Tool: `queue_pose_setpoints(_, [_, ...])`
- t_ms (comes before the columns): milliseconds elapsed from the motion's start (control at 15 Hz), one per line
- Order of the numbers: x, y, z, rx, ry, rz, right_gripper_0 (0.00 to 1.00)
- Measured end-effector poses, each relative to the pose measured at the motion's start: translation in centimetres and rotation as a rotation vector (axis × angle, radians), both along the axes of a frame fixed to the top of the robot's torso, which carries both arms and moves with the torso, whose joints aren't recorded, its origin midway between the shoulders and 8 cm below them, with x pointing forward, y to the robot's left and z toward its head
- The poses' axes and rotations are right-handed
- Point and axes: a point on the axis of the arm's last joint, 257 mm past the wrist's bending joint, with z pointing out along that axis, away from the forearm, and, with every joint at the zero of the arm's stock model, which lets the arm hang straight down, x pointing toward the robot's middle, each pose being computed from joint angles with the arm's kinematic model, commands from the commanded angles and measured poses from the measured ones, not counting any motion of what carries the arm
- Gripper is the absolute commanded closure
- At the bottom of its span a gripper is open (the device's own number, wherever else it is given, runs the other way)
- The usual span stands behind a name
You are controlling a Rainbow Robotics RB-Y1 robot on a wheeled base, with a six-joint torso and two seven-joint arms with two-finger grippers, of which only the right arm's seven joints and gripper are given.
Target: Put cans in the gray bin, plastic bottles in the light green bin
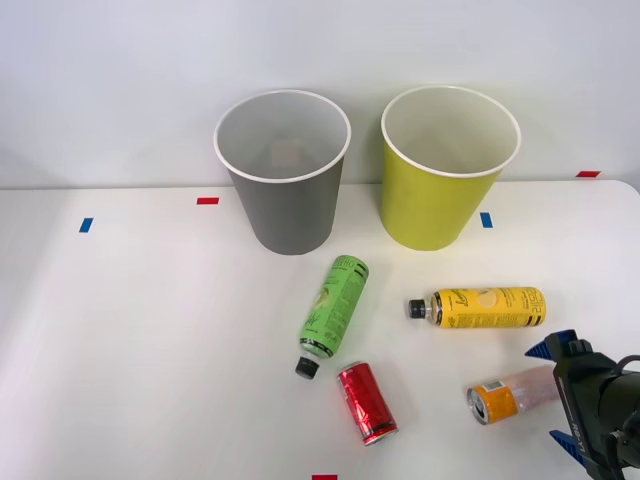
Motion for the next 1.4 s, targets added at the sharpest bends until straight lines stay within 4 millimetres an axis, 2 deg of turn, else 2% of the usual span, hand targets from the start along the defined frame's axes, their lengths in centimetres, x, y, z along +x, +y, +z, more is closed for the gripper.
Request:
queue_pose_setpoints(267, [0.4,0.4,0.0,-0.004,-0.003,0.010,0.00])
queue_pose_setpoints(933, [1.7,0.3,-2.5,-0.035,-0.002,0.021,0.00])
queue_pose_setpoints(1000, [1.8,0.5,-2.6,-0.036,-0.006,0.025,0.28])
queue_pose_setpoints(1067, [1.8,0.5,-2.7,-0.046,-0.008,0.033,0.74])
queue_pose_setpoints(1133, [1.8,0.5,-2.8,-0.062,-0.009,0.042,0.99])
queue_pose_setpoints(1400, [1.9,0.2,-2.6,-0.137,-0.026,0.087,1.00])
